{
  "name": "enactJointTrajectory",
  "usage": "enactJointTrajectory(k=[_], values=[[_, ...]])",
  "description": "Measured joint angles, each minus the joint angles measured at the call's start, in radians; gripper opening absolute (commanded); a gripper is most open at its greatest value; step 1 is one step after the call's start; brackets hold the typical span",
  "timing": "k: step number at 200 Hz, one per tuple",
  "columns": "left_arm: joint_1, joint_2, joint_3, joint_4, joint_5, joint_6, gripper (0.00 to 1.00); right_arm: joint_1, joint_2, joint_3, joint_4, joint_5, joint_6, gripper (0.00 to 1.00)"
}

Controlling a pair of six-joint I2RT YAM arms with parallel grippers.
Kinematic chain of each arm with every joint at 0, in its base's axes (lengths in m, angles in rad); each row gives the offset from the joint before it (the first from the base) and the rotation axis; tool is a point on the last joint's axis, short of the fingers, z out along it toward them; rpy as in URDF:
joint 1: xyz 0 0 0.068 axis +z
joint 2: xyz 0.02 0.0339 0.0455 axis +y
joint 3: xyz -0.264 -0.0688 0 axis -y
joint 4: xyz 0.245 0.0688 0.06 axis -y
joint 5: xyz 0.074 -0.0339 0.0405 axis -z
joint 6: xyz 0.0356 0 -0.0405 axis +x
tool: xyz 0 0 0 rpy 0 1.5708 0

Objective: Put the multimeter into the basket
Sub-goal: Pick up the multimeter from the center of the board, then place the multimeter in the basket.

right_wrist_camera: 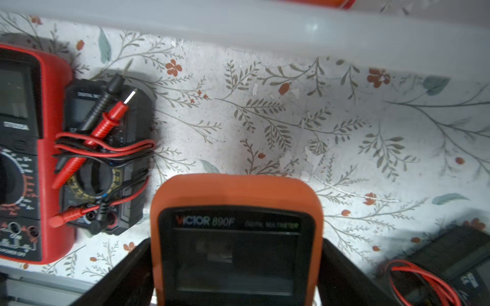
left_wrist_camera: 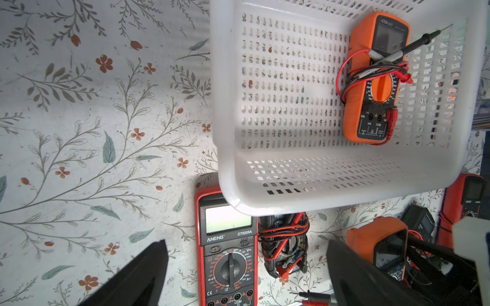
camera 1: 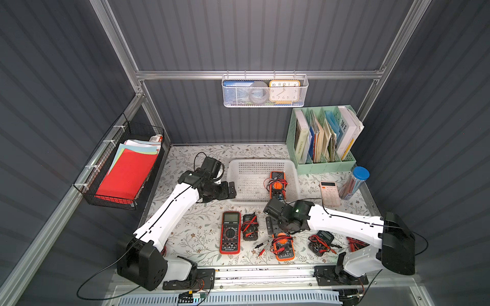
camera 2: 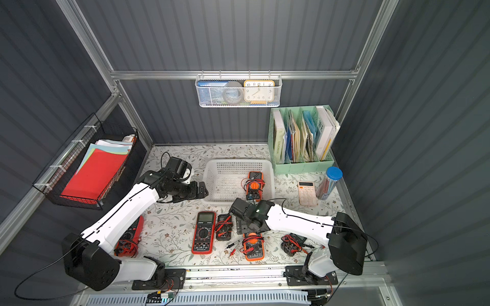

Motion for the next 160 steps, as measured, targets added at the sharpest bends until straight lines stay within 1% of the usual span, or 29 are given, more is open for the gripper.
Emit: enactJointTrajectory(k=[22, 60, 92, 117, 160], values=[[-0.001, 0.002, 0.007, 0.000, 0.005, 0.000, 0.99, 0.000, -0.018, 0.059, -0.019, -0.005, -0.009, 0.47], [-0.001, 0.010, 0.024, -0.001, 0.008, 0.000, 0.99, 0.001, -0.019, 0.226, -0.036, 0.019, -0.057, 0.48], [-0.001, 0.014, 0.036, -0.001, 0.006, 0.000, 0.99, -0.023, 0.026, 0.378, -0.035, 0.039, -0.116, 0.48], [-0.001, 0.014, 0.041, -0.002, 0.000, 0.000, 0.99, -0.081, 0.097, 0.476, -0.023, 0.040, -0.164, 0.48], [-0.001, 0.013, 0.043, -0.002, -0.011, 0.000, 0.99, -0.237, 0.239, 0.608, -0.010, 0.032, -0.217, 0.48]])
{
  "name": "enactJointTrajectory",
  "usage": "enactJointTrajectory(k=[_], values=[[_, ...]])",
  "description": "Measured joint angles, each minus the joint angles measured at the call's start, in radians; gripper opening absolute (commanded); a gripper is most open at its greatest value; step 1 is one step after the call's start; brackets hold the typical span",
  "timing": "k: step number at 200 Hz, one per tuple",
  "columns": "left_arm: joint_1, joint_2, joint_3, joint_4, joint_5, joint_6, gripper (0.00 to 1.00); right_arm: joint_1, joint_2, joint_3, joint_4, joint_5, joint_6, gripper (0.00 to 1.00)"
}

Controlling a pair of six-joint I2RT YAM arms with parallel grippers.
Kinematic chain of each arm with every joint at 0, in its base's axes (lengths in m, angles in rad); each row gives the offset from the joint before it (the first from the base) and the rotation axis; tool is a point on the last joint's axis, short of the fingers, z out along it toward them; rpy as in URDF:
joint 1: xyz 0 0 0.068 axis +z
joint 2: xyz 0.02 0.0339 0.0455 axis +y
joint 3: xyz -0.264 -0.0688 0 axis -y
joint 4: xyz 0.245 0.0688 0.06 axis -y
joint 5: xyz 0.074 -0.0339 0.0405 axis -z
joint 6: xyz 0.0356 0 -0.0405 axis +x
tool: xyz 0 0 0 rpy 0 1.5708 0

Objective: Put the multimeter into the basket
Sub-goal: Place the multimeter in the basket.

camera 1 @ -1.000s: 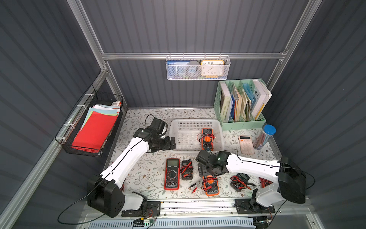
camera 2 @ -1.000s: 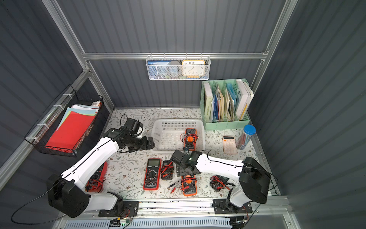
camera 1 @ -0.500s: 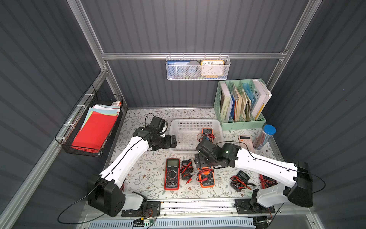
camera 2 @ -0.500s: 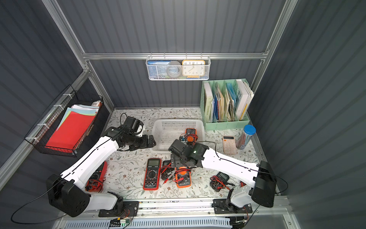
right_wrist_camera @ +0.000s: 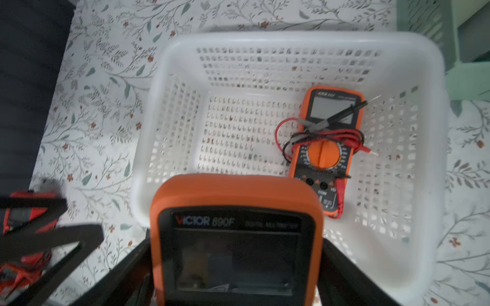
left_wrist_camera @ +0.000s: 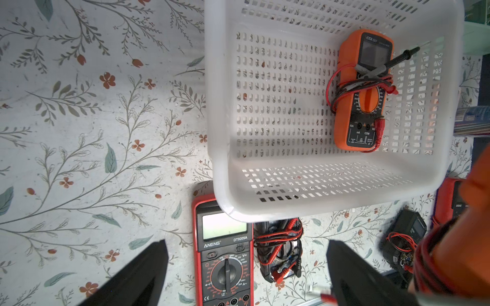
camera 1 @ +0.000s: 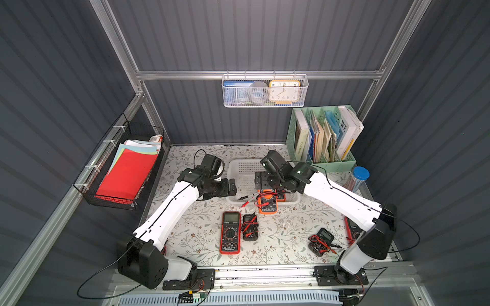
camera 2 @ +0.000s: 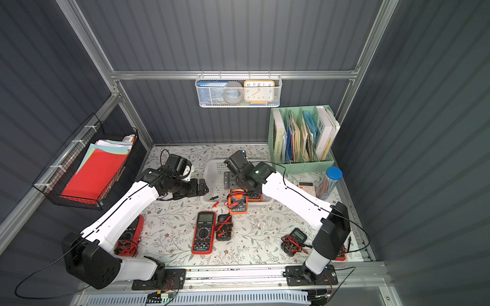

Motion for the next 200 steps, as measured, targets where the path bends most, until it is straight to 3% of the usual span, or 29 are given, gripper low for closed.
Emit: enactJointTrajectory(k=[39, 91, 170, 200], values=[[0.000, 0.000, 0.001, 0.000, 0.000, 0.000, 0.99, -0.090, 0.122, 0.114, 0.029, 0.001, -0.026, 0.49], [0.000, 0.000, 0.001, 0.000, 0.000, 0.000, 0.99, -0.122, 0.289, 0.220, 0.068, -0.003, -0.044, 0.50], [0.000, 0.000, 0.001, 0.000, 0.001, 0.000, 0.99, -0.138, 0.497, 0.241, 0.096, -0.014, -0.052, 0.53], [0.000, 0.000, 0.001, 0.000, 0.001, 0.000, 0.99, -0.142, 0.532, 0.241, 0.105, -0.020, -0.053, 0.58]])
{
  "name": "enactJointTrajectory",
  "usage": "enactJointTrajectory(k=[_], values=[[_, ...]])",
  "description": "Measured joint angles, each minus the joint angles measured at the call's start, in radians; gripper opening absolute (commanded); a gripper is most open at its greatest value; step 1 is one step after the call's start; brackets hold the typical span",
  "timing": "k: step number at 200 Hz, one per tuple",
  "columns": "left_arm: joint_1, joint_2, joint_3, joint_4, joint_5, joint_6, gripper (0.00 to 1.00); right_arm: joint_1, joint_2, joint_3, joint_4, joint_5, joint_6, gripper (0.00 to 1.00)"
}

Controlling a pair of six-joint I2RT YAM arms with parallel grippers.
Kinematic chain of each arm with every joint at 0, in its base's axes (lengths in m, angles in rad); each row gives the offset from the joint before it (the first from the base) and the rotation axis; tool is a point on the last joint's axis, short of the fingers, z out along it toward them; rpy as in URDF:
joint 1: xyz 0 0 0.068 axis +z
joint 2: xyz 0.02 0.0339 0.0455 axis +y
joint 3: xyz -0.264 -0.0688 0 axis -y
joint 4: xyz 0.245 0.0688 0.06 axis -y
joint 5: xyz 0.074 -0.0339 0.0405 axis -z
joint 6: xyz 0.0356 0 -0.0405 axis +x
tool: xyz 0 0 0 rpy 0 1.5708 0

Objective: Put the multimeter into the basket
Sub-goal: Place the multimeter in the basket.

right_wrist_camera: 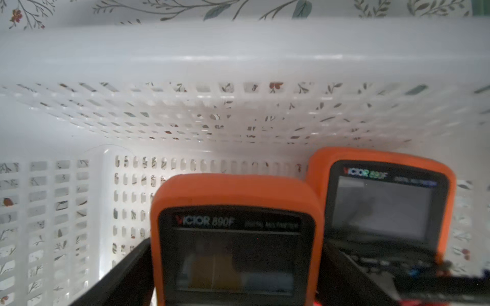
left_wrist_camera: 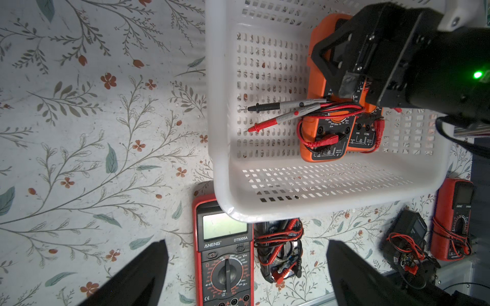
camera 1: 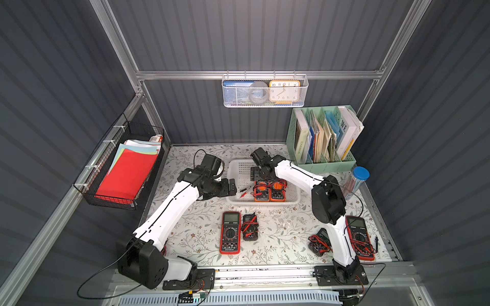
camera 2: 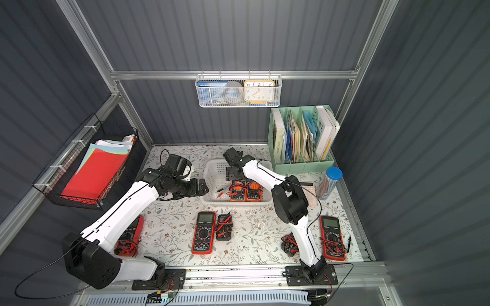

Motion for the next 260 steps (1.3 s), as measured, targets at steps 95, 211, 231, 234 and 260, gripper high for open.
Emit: enactJointTrajectory(k=[95, 211, 231, 234, 260], values=[[0.000, -0.002, 0.000, 0.000, 0.000, 0.000, 0.99, 0.000, 0.042, 0.026, 0.000, -0.021, -0.015, 0.94], [0.000, -0.002, 0.000, 0.000, -0.001, 0.000, 0.99, 0.003, -0.093, 0.066, -0.025, -0.039, -0.034, 0.99], [0.000, -0.005, 0.000, -0.001, -0.003, 0.000, 0.99, 0.016, -0.156, 0.054, -0.031, -0.043, -0.036, 0.99], [0.000, -0.006, 0.000, -0.001, -0.005, 0.000, 0.99, 0.021, -0.169, 0.050, -0.032, -0.042, -0.037, 0.99], [0.000, -0.017, 0.000, -0.007, -0.024, 0.001, 0.99, 0.079, -0.288, -0.006, -0.027, -0.037, -0.042, 0.99]])
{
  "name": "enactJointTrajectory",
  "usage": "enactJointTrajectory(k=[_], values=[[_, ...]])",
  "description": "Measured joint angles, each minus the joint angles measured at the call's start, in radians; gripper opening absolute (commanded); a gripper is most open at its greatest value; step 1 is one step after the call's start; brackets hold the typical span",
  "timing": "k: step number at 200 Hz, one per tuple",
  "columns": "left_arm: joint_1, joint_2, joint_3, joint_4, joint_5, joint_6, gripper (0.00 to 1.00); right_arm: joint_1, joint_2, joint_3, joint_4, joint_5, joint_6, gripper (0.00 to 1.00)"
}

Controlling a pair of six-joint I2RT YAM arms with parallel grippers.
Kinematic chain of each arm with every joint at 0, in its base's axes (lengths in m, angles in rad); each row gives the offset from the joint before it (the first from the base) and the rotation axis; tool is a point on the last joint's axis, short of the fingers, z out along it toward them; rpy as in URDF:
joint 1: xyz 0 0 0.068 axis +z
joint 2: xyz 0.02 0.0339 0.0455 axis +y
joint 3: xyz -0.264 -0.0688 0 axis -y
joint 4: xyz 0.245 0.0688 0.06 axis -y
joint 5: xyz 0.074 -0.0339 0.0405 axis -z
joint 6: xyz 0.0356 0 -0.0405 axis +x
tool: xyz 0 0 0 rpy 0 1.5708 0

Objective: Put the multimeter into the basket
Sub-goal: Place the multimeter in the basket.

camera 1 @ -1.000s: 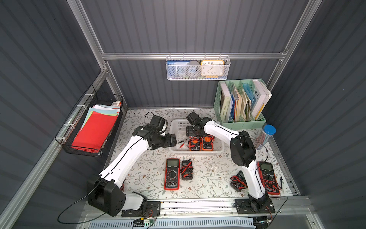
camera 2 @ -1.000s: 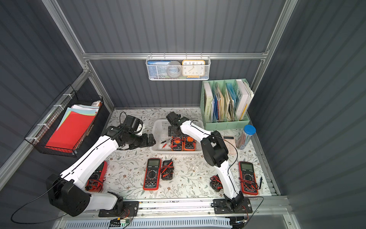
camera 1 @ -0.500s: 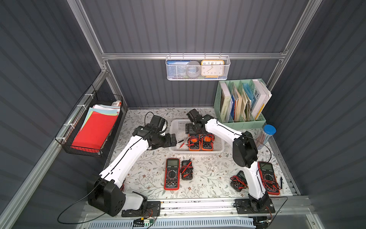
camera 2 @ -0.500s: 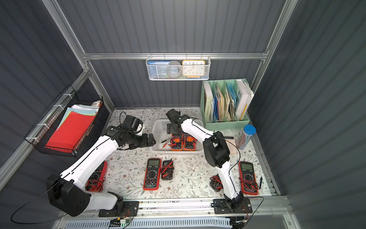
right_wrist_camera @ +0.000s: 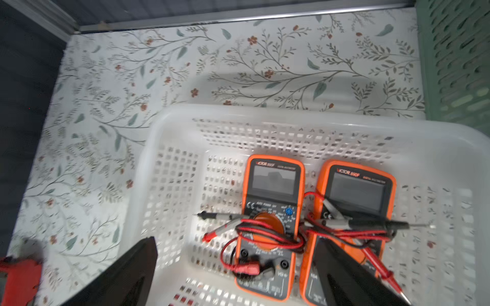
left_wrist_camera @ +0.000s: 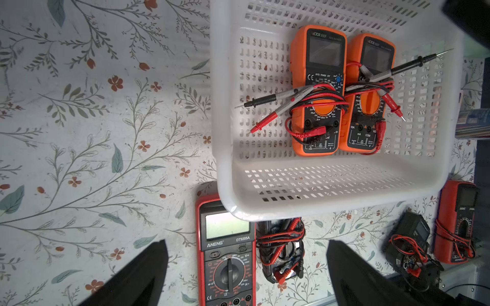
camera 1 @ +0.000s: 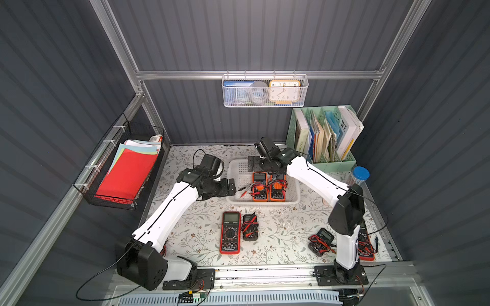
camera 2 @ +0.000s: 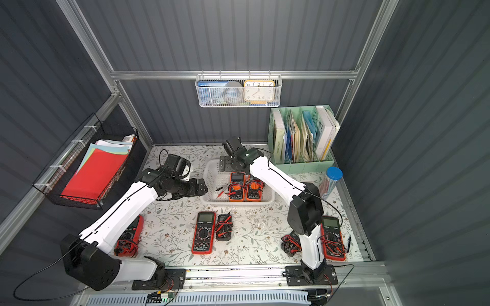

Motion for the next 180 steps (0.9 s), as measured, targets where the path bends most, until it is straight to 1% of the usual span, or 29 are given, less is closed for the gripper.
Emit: enactJointTrajectory(k=[34, 58, 95, 112, 125, 141, 159, 180], values=[[0.000, -0.026, -0.002, -0.005, -0.032, 0.000, 0.99, 0.120, -0.155, -0.160, 0.023, 0.024, 0.010, 0.99], [0.000, -0.046, -0.010, -0.006, -0.043, 0.000, 0.99, 0.190, -0.268, -0.346, 0.027, 0.048, 0.060, 0.99], [0.000, -0.050, -0.011, -0.011, -0.040, 0.000, 0.99, 0.192, -0.496, -0.693, 0.033, 0.098, 0.206, 0.99], [0.000, -0.049, -0.014, -0.010, -0.037, 0.000, 0.99, 0.188, -0.568, -0.811, 0.045, 0.095, 0.277, 0.99], [0.000, -0.048, -0.021, -0.008, -0.037, 0.000, 0.99, 0.192, -0.565, -0.844, 0.047, 0.078, 0.322, 0.99], [0.000, -0.046, -0.036, -0.007, -0.038, 0.000, 0.99, 0.215, -0.511, -0.843, 0.064, 0.061, 0.364, 0.99], [0.000, -0.043, -0.053, -0.008, -0.042, 0.000, 0.99, 0.265, -0.425, -0.811, 0.085, 0.042, 0.394, 0.99], [0.000, -0.043, -0.062, -0.008, -0.049, 0.000, 0.99, 0.315, -0.313, -0.732, 0.095, 0.029, 0.406, 0.99]])
